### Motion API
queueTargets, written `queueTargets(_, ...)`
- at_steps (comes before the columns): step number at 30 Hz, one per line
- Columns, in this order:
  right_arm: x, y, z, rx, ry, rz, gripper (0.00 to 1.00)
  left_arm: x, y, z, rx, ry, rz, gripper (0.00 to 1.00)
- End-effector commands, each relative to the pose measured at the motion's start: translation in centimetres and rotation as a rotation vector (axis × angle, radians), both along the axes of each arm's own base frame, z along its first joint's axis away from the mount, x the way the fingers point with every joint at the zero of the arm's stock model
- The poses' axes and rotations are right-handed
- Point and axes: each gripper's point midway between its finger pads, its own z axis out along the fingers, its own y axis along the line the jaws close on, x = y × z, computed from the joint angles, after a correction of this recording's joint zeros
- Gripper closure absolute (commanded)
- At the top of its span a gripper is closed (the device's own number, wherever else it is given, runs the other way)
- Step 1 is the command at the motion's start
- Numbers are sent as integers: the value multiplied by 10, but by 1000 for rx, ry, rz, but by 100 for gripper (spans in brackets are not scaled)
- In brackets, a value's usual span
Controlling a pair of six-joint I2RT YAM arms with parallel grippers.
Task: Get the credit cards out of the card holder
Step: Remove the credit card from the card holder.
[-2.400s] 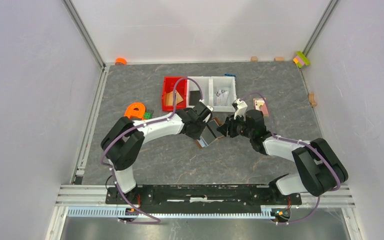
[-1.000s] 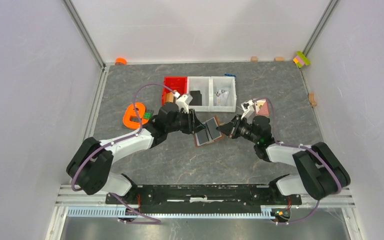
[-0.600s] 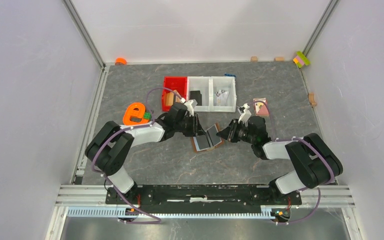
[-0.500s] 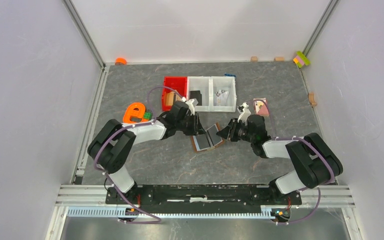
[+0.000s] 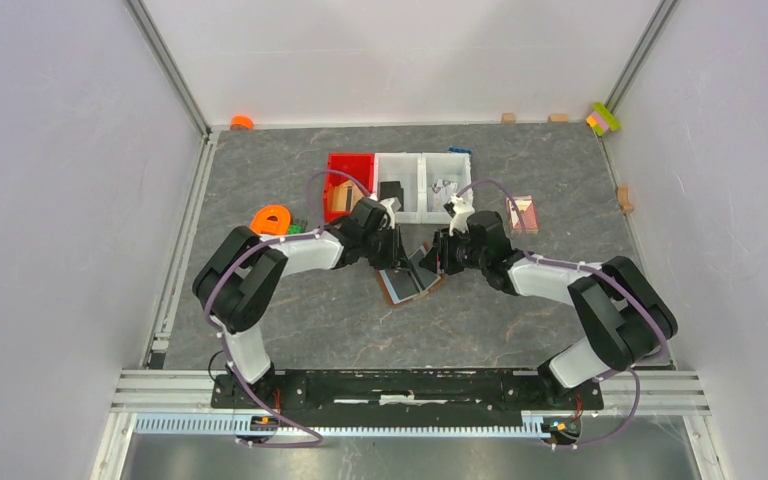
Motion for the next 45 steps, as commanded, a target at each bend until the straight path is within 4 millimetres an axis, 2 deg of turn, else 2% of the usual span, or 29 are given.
queueTargets(1,3,2,-1,-110,-42,40,58,6,7,-11,76,-13,-12,75)
queueTargets(3,3,3,-1,-149,-52,44,56,8,7,-10,86,-32,-27,75)
queueTargets(7,11,-4,2,-219,-83,16,43,10,10,-13,179,-78,-71,74)
queueTargets(10,15,-4,8,-225,-107,14,42,7,7,-19,227,-80,-108,75)
queueTargets(15,21,-3,13,-249,-130,28,51,3,3,-25,247,-69,-160,76)
queueTargets(23,9,13,-11,-226,-31,138,61,0,-1,-20,218,-91,-203,77)
queueTargets(29,2,17,-18,-201,13,166,70,-1,-4,-14,188,-111,-217,77)
queueTargets(31,-5,24,-17,-142,36,200,70,-2,-6,-11,172,-116,-221,78)
queueTargets(35,-15,26,-13,-51,73,215,64,-2,-6,-13,166,-115,-216,78)
queueTargets(39,-18,26,-14,-5,99,212,62,-5,-9,-24,139,-67,-209,79)
queueTargets(45,-23,26,-17,25,128,223,71,1,-5,-25,134,-90,-188,80)
